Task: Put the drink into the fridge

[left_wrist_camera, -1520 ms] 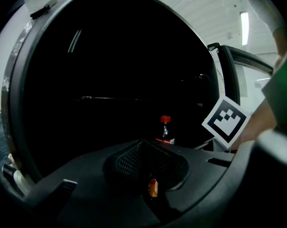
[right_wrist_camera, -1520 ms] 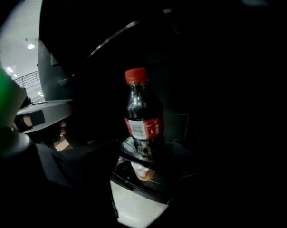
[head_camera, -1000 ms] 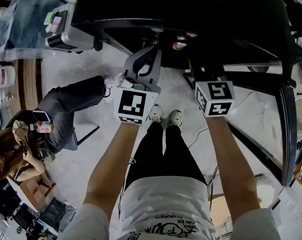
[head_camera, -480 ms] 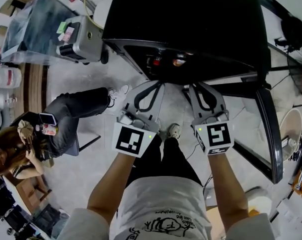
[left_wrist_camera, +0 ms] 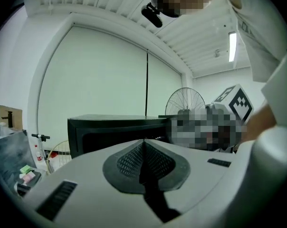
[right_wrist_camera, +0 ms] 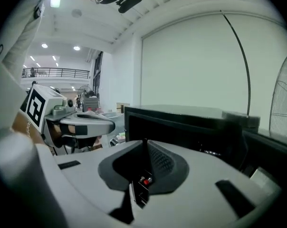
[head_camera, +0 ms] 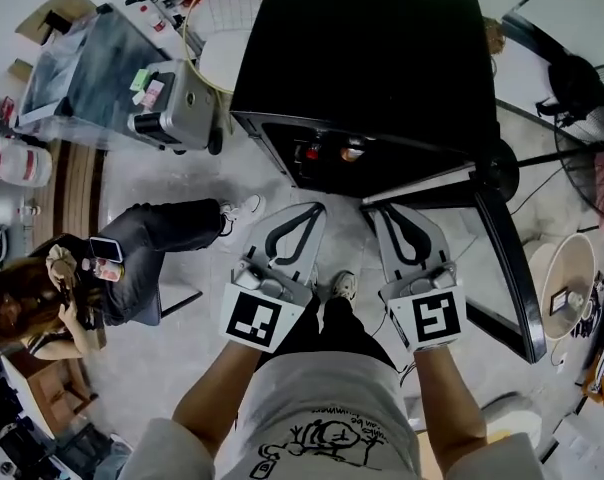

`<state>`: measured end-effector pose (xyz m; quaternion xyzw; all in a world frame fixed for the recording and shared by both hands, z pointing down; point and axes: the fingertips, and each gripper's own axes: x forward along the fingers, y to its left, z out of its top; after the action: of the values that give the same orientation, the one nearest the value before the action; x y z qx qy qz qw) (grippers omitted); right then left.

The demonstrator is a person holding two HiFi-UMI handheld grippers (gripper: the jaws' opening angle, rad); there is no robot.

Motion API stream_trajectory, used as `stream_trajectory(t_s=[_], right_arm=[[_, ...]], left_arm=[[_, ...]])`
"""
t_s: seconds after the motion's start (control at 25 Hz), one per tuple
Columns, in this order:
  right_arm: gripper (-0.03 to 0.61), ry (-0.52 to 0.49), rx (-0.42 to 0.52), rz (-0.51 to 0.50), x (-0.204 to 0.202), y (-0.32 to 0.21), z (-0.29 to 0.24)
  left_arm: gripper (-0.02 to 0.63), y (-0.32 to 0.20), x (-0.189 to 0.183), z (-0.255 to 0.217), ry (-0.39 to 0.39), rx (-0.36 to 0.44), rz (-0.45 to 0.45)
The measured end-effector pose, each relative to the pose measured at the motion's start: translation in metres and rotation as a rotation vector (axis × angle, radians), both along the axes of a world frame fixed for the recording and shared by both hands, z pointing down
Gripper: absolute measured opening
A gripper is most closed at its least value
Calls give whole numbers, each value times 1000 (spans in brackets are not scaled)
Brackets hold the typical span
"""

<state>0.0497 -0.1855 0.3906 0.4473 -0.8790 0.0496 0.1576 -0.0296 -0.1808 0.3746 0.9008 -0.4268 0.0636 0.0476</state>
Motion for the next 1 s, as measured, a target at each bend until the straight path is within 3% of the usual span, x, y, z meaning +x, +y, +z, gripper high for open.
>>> stream_trajectory(t_s=[0.44, 1.0], right_arm=[[31, -62, 62, 0, -4, 28, -82], [35, -55, 93, -74, 0, 69, -153]], left_arm=[[20, 38, 2, -69, -24, 66, 31], [21, 72, 12, -135, -27, 114, 39]])
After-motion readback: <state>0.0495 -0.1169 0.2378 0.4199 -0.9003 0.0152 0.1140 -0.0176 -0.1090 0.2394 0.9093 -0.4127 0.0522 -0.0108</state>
